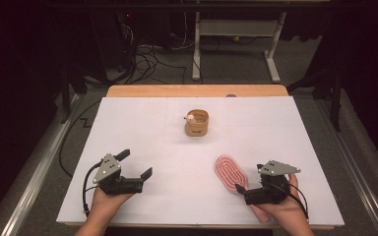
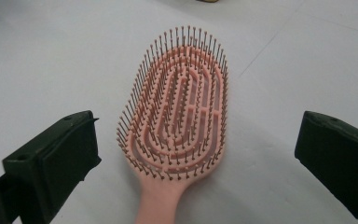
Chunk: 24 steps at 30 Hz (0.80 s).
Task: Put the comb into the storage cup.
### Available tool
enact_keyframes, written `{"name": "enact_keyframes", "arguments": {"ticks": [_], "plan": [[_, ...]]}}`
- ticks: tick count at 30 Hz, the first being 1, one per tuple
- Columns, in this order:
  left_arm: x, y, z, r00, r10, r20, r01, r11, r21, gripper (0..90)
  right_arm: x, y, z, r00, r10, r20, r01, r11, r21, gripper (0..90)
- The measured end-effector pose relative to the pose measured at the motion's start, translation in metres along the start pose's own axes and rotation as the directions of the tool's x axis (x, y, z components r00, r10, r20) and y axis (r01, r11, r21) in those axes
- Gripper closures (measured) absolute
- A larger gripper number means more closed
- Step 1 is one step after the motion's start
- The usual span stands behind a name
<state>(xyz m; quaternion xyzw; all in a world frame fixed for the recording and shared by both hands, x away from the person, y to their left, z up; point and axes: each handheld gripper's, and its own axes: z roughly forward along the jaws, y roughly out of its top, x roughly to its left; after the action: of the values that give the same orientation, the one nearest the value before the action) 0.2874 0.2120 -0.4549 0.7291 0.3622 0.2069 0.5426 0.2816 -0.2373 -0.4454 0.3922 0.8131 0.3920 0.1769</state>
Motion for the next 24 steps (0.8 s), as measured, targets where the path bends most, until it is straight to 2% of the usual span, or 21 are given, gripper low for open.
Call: {"name": "enact_keyframes", "arguments": {"ticks": [6,9,13,17,21,24], "plan": [[0.0038,0.0030,0.0003,1.0000,-0.003,-0.004,0.003,0.9997,0.026,0.0,-0.0015,-0.0013,0.0001,0.9999,0.010,0.000,-0.010,1.000,0.008,0.1],[0.0055,0.0043,0.0025,0.9997,-0.022,0.002,0.022,0.9995,0.024,0.0,-0.0019,-0.0015,0.0003,0.9999,0.011,0.002,-0.011,1.000,0.013,0.1],[0.0065,0.0052,0.0033,1.0000,0.003,-0.002,-0.003,0.9993,0.038,0.0,-0.0015,-0.0014,0.0011,0.9999,0.015,-0.001,-0.015,1.000,0.021,0.1],[0.0070,0.0048,0.0000,1.0000,0.004,0.007,-0.005,0.9992,0.039,0.0,-0.0002,-0.0012,0.0031,0.9999,0.012,0.001,-0.012,0.999,0.038,0.1],[0.0061,0.0005,0.0011,0.9996,-0.017,0.024,0.016,0.9990,0.042,0.0,0.0025,-0.0002,0.0056,1.0000,0.004,0.002,-0.004,0.999,0.051,0.1],[0.0048,-0.0012,0.0031,0.9996,0.001,0.027,-0.002,0.9987,0.050,0.0,0.0048,0.0013,0.0087,1.0000,0.005,0.002,-0.005,0.998,0.062,0.1]]}}
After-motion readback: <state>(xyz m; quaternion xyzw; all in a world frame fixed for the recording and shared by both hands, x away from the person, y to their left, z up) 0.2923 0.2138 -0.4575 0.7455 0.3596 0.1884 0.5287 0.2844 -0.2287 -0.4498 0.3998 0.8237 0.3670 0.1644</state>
